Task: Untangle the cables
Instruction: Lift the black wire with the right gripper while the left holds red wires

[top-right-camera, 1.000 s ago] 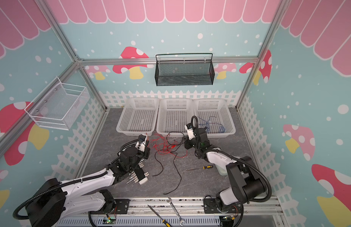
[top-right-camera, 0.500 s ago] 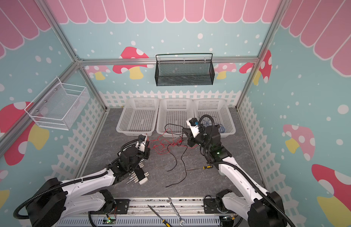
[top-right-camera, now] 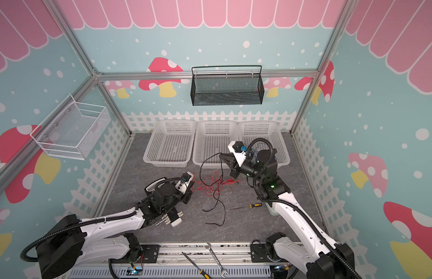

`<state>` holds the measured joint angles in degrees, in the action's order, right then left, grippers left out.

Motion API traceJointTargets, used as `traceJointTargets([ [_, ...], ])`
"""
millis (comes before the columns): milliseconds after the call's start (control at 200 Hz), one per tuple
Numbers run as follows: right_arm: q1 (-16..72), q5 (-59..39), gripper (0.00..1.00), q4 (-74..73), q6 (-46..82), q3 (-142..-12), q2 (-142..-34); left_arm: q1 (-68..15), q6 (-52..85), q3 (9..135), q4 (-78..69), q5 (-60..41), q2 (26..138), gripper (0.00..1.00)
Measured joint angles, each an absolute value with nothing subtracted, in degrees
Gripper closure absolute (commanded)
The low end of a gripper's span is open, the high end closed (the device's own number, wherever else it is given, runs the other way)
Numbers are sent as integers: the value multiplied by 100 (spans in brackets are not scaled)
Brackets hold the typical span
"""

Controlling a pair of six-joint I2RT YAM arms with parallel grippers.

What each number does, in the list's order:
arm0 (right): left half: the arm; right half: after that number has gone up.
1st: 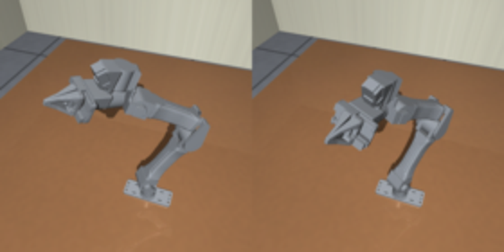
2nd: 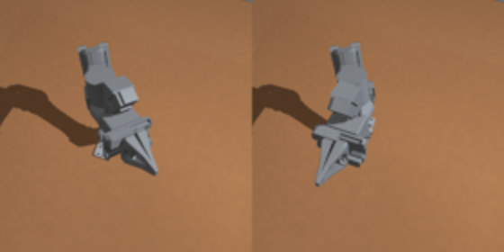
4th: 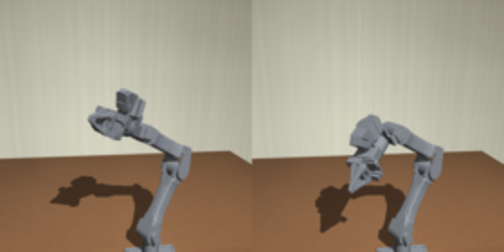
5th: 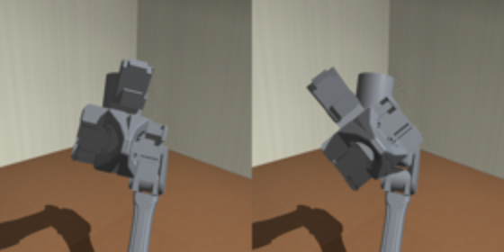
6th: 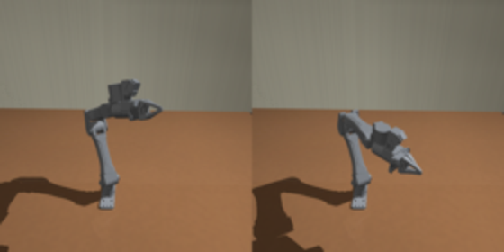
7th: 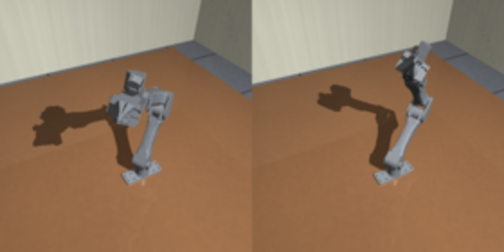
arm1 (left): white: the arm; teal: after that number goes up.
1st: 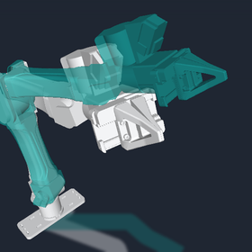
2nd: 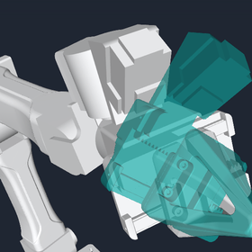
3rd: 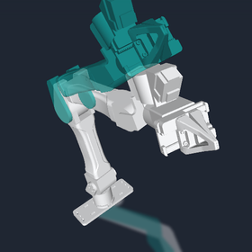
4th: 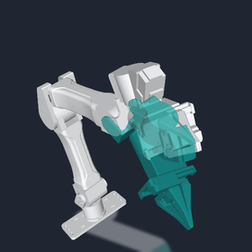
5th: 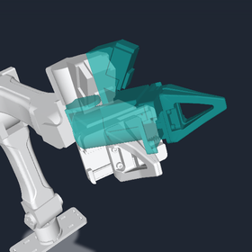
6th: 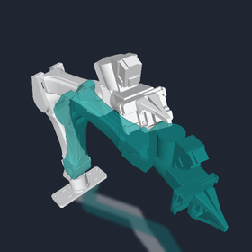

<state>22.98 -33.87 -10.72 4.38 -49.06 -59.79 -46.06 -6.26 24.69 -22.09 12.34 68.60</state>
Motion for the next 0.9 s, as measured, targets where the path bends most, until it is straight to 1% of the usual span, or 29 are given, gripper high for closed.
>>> traceJointTargets([
  [45, 2298, -3336, 100, -1072, 429, -4941, -6023, -4606, -642, 2471, -2211, 1205, 6860, 100],
  [70, 2298, -3317, 100, -1074, 427, -4967, -6058, -4606, -644, 2473, -2209, 1199, 6860, 96],
  [135, 2298, -3284, 100, -1079, 421, -5043, -6152, -4606, -642, 2480, -2211, 1197, 6860, 81],
  [170, 2298, -3282, 100, -1092, 412, -5076, -6200, -4606, -648, 2482, -2211, 1199, 6858, 74],
  [385, 2298, -3308, 100, -1151, 355, -5190, -6351, -4606, -655, 2482, -2211, 1103, 6744, 57],
  [400, 2298, -3312, 100, -1153, 349, -5196, -6357, -4606, -668, 2484, -2209, 1083, 6724, 52],
  [415, 2298, -3315, 100, -1155, 344, -5210, -6364, -4606, -666, 2484, -2209, 1070, 6707, 50],
  [680, 2298, -3586, 100, -1201, 318, -5415, -6482, -4606, -757, 2488, -2519, 690, 6460, 46],
  [790, 2298, -3734, 100, -1210, 318, -5476, -6549, -4617, -851, 2491, -2936, 499, 6604, 46],
  [901, 2298, -3846, 100, -1219, 320, -5516, -6587, -4635, -1024, 2620, -3190, 309, 7002, 46],
])
